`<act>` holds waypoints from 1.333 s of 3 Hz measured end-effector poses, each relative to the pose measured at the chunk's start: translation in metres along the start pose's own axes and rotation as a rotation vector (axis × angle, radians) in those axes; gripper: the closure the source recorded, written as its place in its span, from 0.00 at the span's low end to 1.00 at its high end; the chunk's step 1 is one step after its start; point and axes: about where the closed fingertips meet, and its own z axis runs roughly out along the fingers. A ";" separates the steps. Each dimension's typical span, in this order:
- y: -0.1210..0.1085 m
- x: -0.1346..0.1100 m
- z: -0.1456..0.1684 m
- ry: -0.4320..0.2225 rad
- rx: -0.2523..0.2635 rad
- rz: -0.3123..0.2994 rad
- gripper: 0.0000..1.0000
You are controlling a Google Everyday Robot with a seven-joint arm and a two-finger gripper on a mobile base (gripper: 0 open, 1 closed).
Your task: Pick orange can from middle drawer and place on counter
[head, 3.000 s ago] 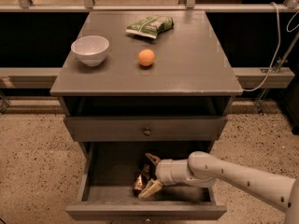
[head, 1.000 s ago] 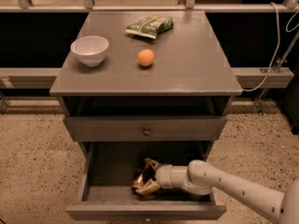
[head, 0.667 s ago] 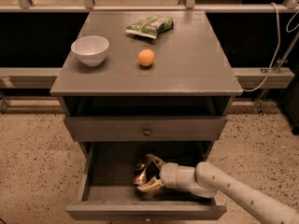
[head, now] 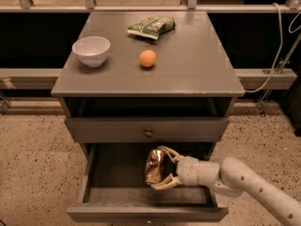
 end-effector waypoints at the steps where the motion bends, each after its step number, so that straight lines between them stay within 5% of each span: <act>1: -0.006 -0.051 -0.034 0.077 -0.034 -0.069 1.00; 4: -0.073 -0.184 -0.117 0.255 -0.051 -0.263 1.00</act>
Offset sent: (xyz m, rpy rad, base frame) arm -0.0147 -0.0781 0.1846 -0.2637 -0.1522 0.0814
